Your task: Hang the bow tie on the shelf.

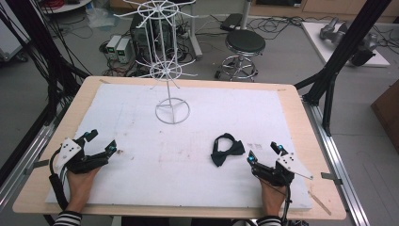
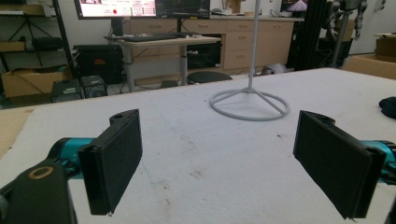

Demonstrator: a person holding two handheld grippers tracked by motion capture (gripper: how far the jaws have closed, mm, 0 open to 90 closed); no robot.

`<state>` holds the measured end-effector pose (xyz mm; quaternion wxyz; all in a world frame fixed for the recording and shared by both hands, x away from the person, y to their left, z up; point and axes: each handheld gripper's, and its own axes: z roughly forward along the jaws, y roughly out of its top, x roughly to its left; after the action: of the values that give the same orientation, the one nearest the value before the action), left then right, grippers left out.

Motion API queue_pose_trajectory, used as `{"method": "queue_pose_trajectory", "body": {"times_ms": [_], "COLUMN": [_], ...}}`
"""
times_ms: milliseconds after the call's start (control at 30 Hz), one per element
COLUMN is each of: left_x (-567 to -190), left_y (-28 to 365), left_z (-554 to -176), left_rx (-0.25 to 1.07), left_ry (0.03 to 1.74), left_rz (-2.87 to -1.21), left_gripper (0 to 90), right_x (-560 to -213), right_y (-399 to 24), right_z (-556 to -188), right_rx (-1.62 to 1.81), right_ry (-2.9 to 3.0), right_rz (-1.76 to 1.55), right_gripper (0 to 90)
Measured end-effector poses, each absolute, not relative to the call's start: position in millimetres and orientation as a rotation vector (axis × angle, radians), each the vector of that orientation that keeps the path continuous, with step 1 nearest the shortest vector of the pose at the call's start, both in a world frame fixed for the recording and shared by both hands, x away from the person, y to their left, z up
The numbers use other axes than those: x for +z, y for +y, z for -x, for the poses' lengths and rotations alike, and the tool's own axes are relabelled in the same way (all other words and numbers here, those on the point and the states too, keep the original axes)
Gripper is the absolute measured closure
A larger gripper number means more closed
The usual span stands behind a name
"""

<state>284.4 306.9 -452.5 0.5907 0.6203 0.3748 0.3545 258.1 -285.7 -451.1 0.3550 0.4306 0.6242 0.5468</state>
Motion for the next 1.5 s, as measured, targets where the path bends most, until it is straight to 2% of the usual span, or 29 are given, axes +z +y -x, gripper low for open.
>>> {"method": "queue_pose_trajectory", "body": {"times_ms": [1500], "left_x": [-452.8], "left_y": [307.7], "left_z": [-284.0], "left_rx": [0.830], "left_ry": [0.893], "left_rz": [-1.422], "left_gripper": [15.9], "right_x": [-443.4], "right_y": [-287.4], "right_z": [-266.2], "right_rx": [1.426], "right_ry": [1.722], "right_rz": [-1.113], "right_gripper": [10.3]}}
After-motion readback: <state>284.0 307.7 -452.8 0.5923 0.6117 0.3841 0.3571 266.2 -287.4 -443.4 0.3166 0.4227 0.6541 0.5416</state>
